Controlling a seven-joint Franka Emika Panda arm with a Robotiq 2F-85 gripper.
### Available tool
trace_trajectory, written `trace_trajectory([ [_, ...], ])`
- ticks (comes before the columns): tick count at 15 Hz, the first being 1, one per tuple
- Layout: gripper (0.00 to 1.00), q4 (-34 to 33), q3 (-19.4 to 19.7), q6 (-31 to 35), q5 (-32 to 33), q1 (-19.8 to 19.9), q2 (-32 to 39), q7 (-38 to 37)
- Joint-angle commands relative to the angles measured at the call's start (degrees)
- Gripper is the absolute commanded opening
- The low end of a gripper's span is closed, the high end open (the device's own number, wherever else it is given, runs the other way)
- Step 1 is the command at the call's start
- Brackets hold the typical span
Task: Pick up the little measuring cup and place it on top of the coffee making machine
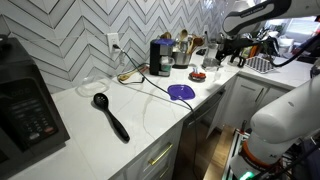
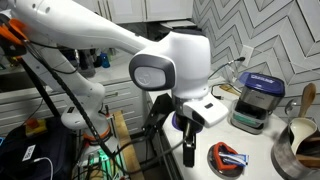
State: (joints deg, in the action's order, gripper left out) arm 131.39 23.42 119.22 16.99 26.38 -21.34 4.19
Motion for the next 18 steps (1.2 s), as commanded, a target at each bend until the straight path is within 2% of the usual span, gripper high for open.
trace_trajectory([
  [1, 1.0, -7.88, 7.01, 1.65, -3.66, -0.67, 12.51, 11.63],
  [4, 1.0, -14.5, 8.62, -0.9, -7.99, 0.14, 21.07, 14.86],
  [5, 1.0, -17.03, 8.19, -2.11, -8.32, 0.49, 23.7, 12.04],
  [6, 1.0, -11.25, 7.45, 0.63, -6.25, 0.77, 17.41, 12.55],
  [10, 1.0, -16.23, 7.0, -0.43, -7.43, 1.14, 23.53, 12.15],
  [14, 1.0, -17.5, 6.41, 0.27, -14.05, 2.16, 26.5, 25.76],
  [18, 1.0, -19.71, 5.64, -1.05, -18.55, 3.31, 29.36, 30.85],
])
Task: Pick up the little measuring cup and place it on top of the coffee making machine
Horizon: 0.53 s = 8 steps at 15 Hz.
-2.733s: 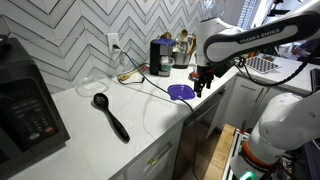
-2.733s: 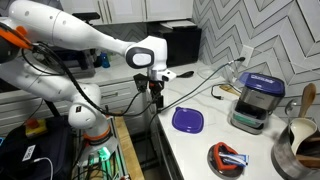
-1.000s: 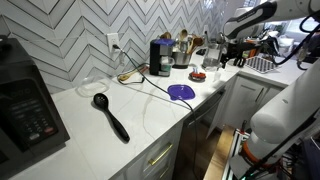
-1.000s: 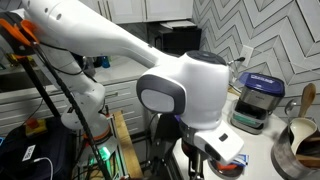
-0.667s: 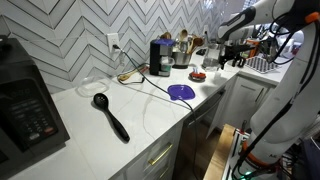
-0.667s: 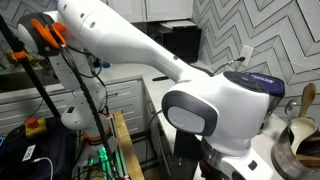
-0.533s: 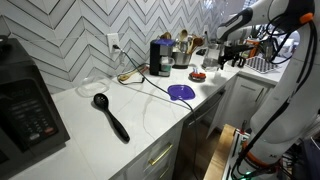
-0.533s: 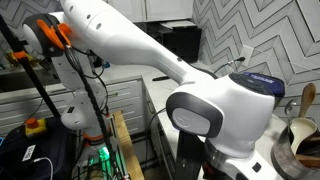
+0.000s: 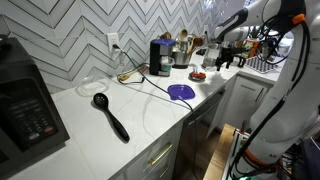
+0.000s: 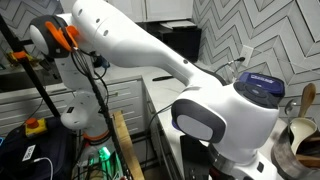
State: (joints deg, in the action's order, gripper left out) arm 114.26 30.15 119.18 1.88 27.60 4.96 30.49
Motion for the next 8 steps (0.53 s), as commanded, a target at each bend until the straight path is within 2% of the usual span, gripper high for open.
trace_trajectory([
  [1, 1.0, -3.26, -1.27, -0.96, -3.99, 2.48, 3.9, 5.17],
  [5, 1.0, -5.31, -2.16, -0.96, -5.38, 3.85, 6.58, 6.07],
  [7, 0.81, -6.04, -2.75, -1.22, -5.82, 4.6, 7.85, 6.61],
  [8, 0.65, -6.55, -3.05, -1.53, -6.17, 4.98, 8.52, 6.88],
])
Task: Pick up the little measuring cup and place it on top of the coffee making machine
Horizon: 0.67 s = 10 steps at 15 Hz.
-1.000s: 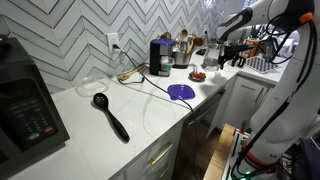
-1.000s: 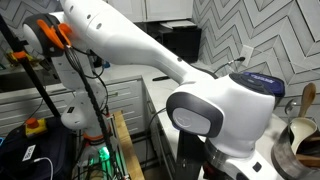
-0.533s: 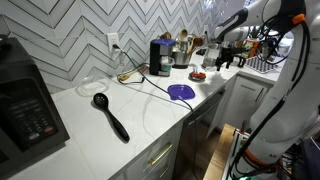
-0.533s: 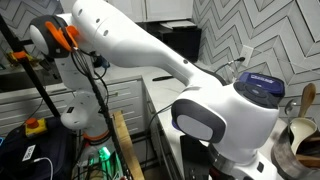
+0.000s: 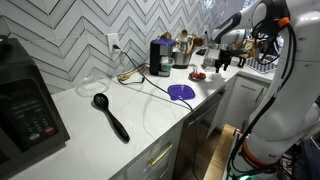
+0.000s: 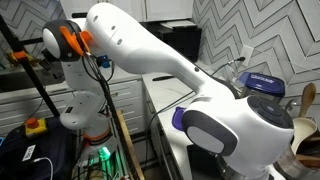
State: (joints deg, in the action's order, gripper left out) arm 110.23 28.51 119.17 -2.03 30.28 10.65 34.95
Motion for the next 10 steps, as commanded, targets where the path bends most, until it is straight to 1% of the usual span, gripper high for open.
trace_trajectory([
  [1, 0.58, -2.89, -1.7, -1.64, -2.37, 2.6, 3.23, 2.46],
  [2, 0.51, -3.19, -2.09, -1.6, -2.51, 2.96, 3.73, 2.5],
  [5, 0.4, -3.83, -3.24, -1.16, -2.37, 3.71, 4.78, 2.2],
  [6, 0.4, -4.05, -3.65, -0.93, -2.21, 3.87, 4.96, 2.15],
  [7, 0.42, -4.19, -4.0, -0.65, -2.04, 3.96, 5.06, 2.0],
  [8, 0.46, -4.43, -4.28, -0.53, -1.83, 4.03, 5.22, 1.76],
  [10, 0.48, -5.0, -4.78, -0.28, -1.53, 4.12, 5.73, 1.58],
])
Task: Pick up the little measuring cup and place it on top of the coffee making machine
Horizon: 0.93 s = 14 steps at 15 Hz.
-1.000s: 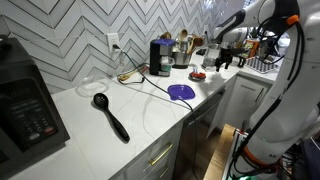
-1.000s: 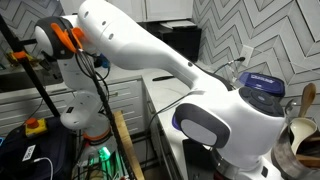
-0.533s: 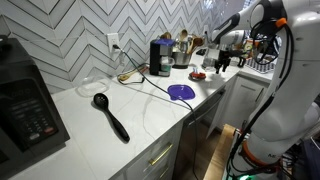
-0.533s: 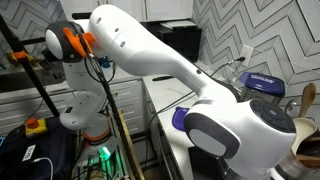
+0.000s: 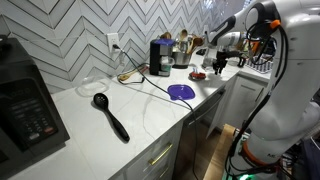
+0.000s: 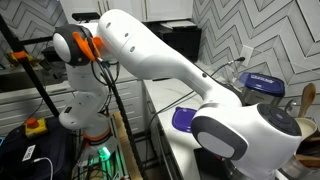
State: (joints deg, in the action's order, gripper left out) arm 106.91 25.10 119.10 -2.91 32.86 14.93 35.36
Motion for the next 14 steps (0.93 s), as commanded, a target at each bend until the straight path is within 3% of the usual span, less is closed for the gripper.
trace_trajectory([
  [1, 0.47, -2.01, -1.57, -0.25, -0.6, 1.62, 1.77, 1.11],
  [5, 0.36, -2.41, -2.19, -0.58, -0.36, 1.79, 2.58, 0.95],
  [8, 0.35, -2.62, -2.42, -0.57, -0.07, 2.03, 3.46, 0.78],
  [9, 0.27, -2.74, -2.48, -0.64, -0.08, 2.13, 3.73, 0.71],
  [10, 0.11, -2.82, -2.58, -0.85, -0.15, 2.27, 3.69, 0.71],
  [11, 0.04, -2.78, -2.64, -0.76, -0.08, 2.34, 3.44, 0.59],
  [14, 0.0, -3.17, -2.61, -0.88, 0.54, 2.24, 2.79, -0.01],
])
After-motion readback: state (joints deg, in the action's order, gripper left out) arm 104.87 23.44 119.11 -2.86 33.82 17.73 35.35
